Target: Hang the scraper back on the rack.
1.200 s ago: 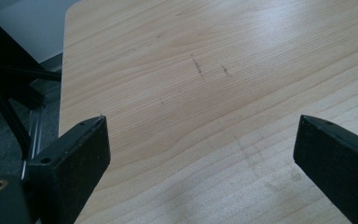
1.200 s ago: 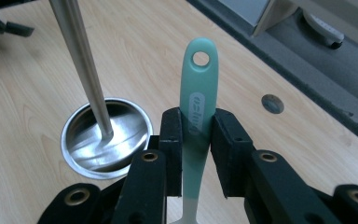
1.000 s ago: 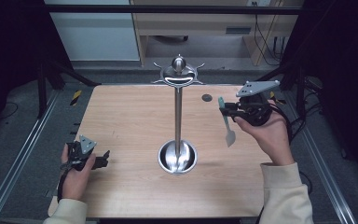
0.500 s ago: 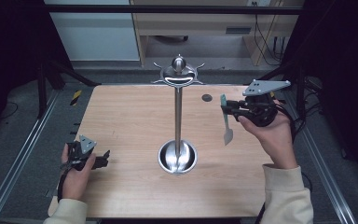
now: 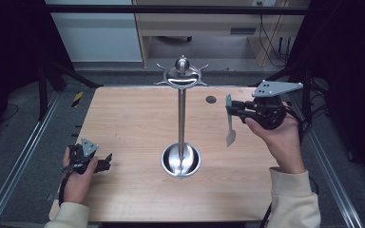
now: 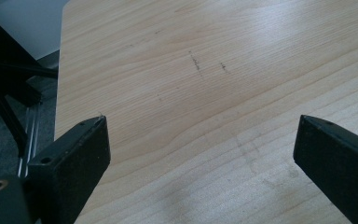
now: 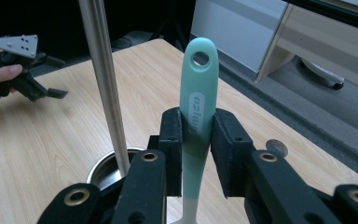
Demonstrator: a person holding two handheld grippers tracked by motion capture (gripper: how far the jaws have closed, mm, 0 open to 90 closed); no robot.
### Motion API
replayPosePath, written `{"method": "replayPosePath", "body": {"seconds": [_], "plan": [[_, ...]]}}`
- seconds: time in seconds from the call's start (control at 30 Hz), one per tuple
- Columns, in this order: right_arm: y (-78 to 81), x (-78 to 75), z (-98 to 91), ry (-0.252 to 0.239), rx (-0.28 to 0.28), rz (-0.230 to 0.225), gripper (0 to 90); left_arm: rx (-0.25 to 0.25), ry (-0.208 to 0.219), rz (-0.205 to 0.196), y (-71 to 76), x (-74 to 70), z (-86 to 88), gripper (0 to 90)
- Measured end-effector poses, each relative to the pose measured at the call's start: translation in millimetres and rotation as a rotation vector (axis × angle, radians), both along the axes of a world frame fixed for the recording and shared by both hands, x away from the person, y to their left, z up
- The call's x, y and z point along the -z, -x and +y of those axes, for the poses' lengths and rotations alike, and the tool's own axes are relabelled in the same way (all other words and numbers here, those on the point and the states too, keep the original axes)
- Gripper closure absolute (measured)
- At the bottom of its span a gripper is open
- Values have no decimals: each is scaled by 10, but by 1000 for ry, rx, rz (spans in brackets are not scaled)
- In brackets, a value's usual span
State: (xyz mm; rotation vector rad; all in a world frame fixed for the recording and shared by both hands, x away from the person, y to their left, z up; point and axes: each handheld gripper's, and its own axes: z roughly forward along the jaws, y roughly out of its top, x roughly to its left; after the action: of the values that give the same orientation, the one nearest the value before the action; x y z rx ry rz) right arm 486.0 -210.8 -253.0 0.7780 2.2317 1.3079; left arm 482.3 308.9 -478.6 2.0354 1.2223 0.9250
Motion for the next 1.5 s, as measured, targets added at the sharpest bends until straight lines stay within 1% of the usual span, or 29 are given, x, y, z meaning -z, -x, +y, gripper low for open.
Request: {"method": "replayPosePath", "body": {"seconds": [0.2,0.33,0.37,0.47,0.77,0.9,1.0,1.1,1.17,1.23,1.33,1.43,1.47,1.5], "plan": [[36,-38,-5,-46,-22,-20,747,-1,0,-3,-1,-5,5,35],[57,-56,11,-60,-32,-29,747,-1,-1,-6,2,-12,5,35],[62,-60,16,-64,-34,-31,747,0,-9,-7,2,-11,1,35],[68,-66,26,-74,-39,-37,747,3,-11,-7,3,-14,-3,35],[83,-81,26,-99,-52,-40,747,0,-7,-10,1,-23,8,34],[95,-95,21,-117,-58,-48,746,1,-9,-10,0,-26,10,34],[98,-96,25,-144,-74,-42,747,0,-7,-13,0,-33,13,34],[104,-102,47,-157,-90,-45,746,-1,-5,-16,4,-42,16,34],[109,-108,69,-159,-101,-42,746,-3,-3,-22,5,-52,24,34],[119,-111,88,-149,-100,-44,746,-9,2,-29,5,-63,42,34],[137,-103,84,-151,-104,-41,746,-9,4,-32,0,-69,50,34],[140,-95,70,-153,-108,-38,746,-7,6,-34,-4,-81,51,34],[138,-87,58,-153,-109,-30,746,0,-4,-36,-2,-105,45,34],[137,-84,55,-151,-110,-27,746,3,-2,-41,2,-124,41,34]]}}
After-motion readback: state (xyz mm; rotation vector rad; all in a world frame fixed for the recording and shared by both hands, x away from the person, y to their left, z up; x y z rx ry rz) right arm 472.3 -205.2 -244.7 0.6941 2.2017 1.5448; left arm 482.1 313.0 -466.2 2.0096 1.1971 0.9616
